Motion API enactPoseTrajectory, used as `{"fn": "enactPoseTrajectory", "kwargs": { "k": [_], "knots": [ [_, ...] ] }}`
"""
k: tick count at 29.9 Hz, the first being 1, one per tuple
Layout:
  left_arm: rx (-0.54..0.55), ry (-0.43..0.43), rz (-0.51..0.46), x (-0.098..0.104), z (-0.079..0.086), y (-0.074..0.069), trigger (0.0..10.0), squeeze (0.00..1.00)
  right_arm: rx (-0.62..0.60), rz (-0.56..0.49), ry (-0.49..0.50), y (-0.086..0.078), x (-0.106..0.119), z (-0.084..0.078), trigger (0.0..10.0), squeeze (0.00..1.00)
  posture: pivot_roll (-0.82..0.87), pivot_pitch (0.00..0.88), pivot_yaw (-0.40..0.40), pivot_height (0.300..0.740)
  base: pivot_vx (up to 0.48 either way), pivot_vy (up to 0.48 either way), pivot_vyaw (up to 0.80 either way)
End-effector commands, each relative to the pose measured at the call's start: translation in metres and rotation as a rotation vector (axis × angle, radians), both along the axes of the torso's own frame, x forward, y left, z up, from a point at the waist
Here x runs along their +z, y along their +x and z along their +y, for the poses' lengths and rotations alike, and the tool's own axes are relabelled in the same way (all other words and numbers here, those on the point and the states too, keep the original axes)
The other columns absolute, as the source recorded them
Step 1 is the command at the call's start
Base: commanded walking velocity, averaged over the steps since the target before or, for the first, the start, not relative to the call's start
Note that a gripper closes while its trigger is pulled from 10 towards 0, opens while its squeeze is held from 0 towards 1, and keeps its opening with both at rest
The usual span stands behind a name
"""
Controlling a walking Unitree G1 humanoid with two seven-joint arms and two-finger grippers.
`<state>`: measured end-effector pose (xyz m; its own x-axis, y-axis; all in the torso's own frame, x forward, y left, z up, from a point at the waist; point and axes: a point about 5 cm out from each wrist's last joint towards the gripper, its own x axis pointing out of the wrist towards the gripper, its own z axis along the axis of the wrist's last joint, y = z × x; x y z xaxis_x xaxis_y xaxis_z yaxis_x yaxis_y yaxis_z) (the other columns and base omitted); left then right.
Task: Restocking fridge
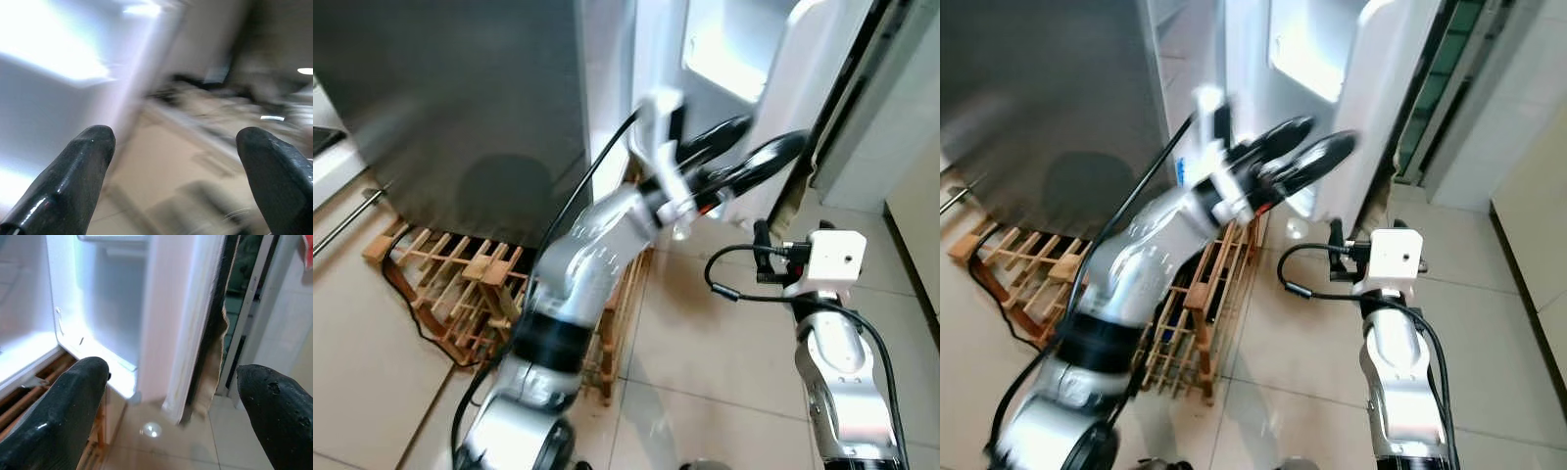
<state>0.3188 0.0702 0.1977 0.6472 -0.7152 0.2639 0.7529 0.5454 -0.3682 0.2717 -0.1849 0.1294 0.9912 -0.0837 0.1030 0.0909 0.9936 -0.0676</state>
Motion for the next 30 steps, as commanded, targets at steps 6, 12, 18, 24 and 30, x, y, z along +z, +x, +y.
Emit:
{"fn": "enactPoseTrajectory", "kwargs": {
  "k": [6, 12, 18, 24, 30],
  "knots": [
    [0.383, 0.077, -0.003, -0.004, 0.092, -0.008, 10.0, 0.00, 0.003, 0.057, 0.051, 0.015, -0.007, 0.002, 10.0, 0.00, -0.05, 0.023, 0.000, 0.740, 0.000, 0.000, 0.00],
    [0.690, 0.143, 0.112, -0.029, 0.149, -0.028, 10.0, 0.00, 0.091, 0.047, 0.080, 0.030, 0.001, 0.017, 10.0, 0.00, -0.02, 0.011, -0.011, 0.740, 0.000, 0.000, 0.12],
    [0.817, 0.312, 0.146, -0.046, 0.149, -0.034, 10.0, 0.00, 0.117, 0.052, 0.105, 0.037, 0.001, 0.022, 10.0, 0.00, -0.01, 0.004, -0.017, 0.740, 0.000, 0.000, 0.69],
    [0.848, 0.350, 0.110, -0.048, 0.134, -0.027, 10.0, 0.00, 0.175, 0.041, 0.135, 0.041, 0.005, 0.034, 10.0, 0.00, -0.02, 0.000, -0.026, 0.740, 0.000, 0.000, 0.67],
    [0.876, 0.318, 0.158, -0.053, 0.123, -0.017, 10.0, 0.00, 0.187, 0.044, 0.177, 0.042, -0.003, 0.045, 10.0, 0.00, -0.04, 0.000, 0.049, 0.740, 0.000, 0.000, 0.66]
  ]
}}
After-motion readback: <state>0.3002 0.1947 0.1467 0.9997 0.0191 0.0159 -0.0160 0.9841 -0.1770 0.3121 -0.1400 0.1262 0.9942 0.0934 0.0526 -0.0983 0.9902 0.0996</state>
